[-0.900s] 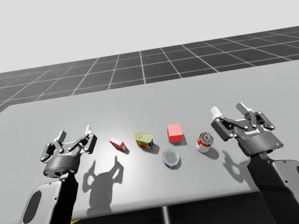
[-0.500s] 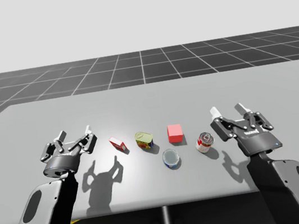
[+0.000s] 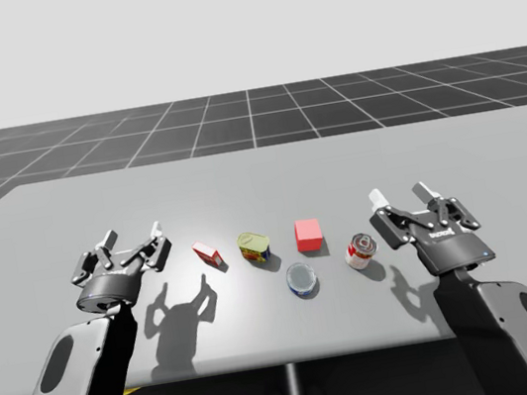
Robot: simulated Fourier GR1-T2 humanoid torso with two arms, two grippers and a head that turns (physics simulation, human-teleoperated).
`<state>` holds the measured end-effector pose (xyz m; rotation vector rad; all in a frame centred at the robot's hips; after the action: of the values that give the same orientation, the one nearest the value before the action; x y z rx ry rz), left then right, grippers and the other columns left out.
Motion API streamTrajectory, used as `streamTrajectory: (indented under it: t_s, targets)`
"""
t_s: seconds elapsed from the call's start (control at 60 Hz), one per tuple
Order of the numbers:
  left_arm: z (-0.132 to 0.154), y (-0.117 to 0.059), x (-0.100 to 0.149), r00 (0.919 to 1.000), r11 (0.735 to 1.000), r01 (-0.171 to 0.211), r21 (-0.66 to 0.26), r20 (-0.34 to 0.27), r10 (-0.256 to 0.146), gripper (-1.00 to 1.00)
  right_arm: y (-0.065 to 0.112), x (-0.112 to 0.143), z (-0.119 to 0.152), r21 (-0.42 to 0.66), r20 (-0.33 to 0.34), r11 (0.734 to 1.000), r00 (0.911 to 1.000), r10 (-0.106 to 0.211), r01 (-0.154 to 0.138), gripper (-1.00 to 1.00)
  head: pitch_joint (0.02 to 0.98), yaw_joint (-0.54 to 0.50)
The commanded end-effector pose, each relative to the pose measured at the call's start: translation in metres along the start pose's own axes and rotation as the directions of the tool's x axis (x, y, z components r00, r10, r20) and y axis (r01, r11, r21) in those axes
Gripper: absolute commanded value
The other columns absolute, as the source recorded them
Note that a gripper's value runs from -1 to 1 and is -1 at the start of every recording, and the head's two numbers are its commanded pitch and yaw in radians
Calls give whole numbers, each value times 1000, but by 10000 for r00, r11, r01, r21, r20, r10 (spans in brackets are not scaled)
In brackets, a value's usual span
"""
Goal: Find the red cube and pick it up.
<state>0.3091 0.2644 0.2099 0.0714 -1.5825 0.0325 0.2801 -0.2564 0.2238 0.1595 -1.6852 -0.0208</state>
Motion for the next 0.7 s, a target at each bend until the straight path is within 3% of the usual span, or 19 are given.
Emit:
streamTrajectory:
  t_s: [0.017, 0.167, 0.35, 0.5, 0.533, 0.6, 0.65, 0.667, 0.7]
  targets:
    - [0, -1, 0, 10000, 10000, 19, -57, 15, -19, -1000, 0, 0, 0, 9, -19, 10000, 10000, 9, -9, -1000, 647, -87]
    - [1, -2, 1, 10000, 9999, -12, -109, 20, 12, -1000, 0, 0, 0, -24, -5, 10000, 10000, -7, 7, -1000, 727, -119]
    - [1, -3, 1, 10000, 9999, -2, -152, 20, 3, -1000, 1, -1, -1, -6, -34, 10000, 10000, -1, 1, -1000, 761, -136]
    - [2, -4, 2, 10000, 9999, -17, -146, 21, 18, -1000, 9, 2, 3, 305, -285, 9991, 9992, -295, 303, -1000, 769, -143]
    - [2, -4, 2, 10000, 9999, -33, -144, 28, 34, -1000, 11, 4, 5, 293, -333, 9992, 9991, -251, 261, -1000, 769, -143]
    - [1, -4, 2, 10000, 9999, -65, -136, -2, 65, -1000, 21, 14, 14, 227, -329, 9995, 9992, 227, -219, -1000, 767, -144]
    - [2, -4, 2, 10000, 9999, -67, -131, -18, 67, -1000, 25, 23, 23, 823, -561, 9962, 9981, -250, 296, -1000, 764, -145]
    - [2, -5, 2, 10000, 9999, -66, -130, -20, 66, -1000, 27, 25, 25, 847, -574, 9958, 9979, -301, 349, -1000, 763, -145]
    - [2, -5, 2, 10000, 9999, -75, -140, -33, 74, -1000, 35, 29, 31, 931, -596, 9956, 9982, -89, 144, -1000, 764, -148]
